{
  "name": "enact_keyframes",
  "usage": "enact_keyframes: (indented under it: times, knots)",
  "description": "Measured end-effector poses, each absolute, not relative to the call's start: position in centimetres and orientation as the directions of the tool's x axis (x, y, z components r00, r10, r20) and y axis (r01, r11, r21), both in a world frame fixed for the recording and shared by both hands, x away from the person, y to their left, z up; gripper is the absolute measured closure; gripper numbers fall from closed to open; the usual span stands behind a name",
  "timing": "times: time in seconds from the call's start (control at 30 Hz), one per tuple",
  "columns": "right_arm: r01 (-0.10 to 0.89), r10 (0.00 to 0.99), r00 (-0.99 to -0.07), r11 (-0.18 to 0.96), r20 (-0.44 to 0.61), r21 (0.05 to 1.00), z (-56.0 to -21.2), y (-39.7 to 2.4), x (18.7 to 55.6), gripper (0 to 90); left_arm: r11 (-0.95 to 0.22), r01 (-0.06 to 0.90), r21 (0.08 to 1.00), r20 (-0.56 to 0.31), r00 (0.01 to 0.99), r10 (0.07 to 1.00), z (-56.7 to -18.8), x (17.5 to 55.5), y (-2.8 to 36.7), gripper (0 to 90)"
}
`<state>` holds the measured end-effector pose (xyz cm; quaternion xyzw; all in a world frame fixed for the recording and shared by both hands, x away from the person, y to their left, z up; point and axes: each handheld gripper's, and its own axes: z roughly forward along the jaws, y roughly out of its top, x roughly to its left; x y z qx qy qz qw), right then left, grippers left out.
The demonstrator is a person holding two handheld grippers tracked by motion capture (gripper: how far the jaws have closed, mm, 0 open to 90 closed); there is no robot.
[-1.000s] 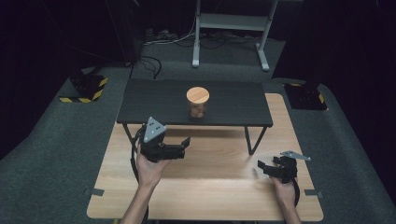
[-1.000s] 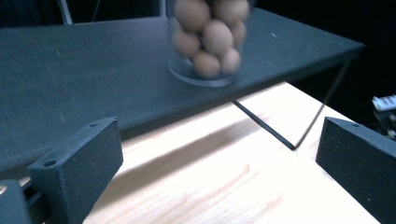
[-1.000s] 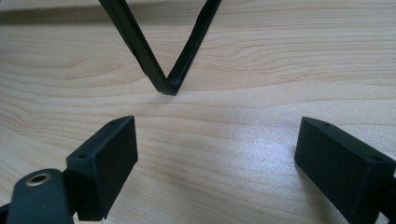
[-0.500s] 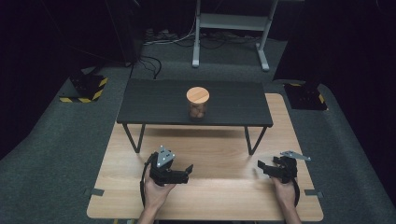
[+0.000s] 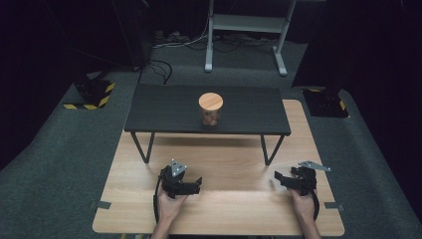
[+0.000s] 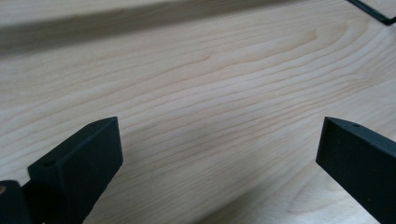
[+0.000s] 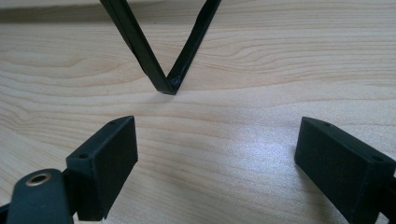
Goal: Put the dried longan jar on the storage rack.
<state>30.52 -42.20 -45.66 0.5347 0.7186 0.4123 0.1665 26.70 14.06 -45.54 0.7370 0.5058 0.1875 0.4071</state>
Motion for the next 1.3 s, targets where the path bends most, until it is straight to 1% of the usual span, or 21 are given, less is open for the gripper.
enact_keyframes:
  times: [0.13, 0.2, 0.27, 0.6, 1.3]
  knots:
    - [0.631, 0.908, -0.368, 0.085, 0.201, 0.771, -45.7, -42.1, 30.5, 12.5, -0.153, 0.613, 0.775, -0.133, 0.395, 0.909, -46.0, 27.1, 14.0, 0.6]
    - [0.633, 0.908, -0.365, 0.078, 0.207, 0.77, -45.7, -42.1, 30.5, 12.5, -0.136, 0.626, 0.768, -0.148, 0.38, 0.913, -46.2, 27.3, 14.1, 0.6]
    - [0.633, 0.907, -0.364, 0.075, 0.21, 0.771, -45.7, -42.2, 30.5, 12.5, -0.128, 0.621, 0.773, -0.147, 0.371, 0.917, -46.2, 27.3, 14.1, 0.6]
    - [0.633, 0.905, -0.368, 0.075, 0.214, 0.771, -45.7, -42.3, 30.5, 12.4, -0.112, 0.654, 0.748, -0.164, 0.346, 0.924, -46.1, 27.9, 14.2, 0.5]
    - [0.632, 0.903, -0.373, 0.078, 0.214, 0.771, -45.8, -42.3, 30.5, 12.5, -0.112, 0.654, 0.748, -0.163, 0.345, 0.925, -46.1, 28.0, 14.1, 0.8]
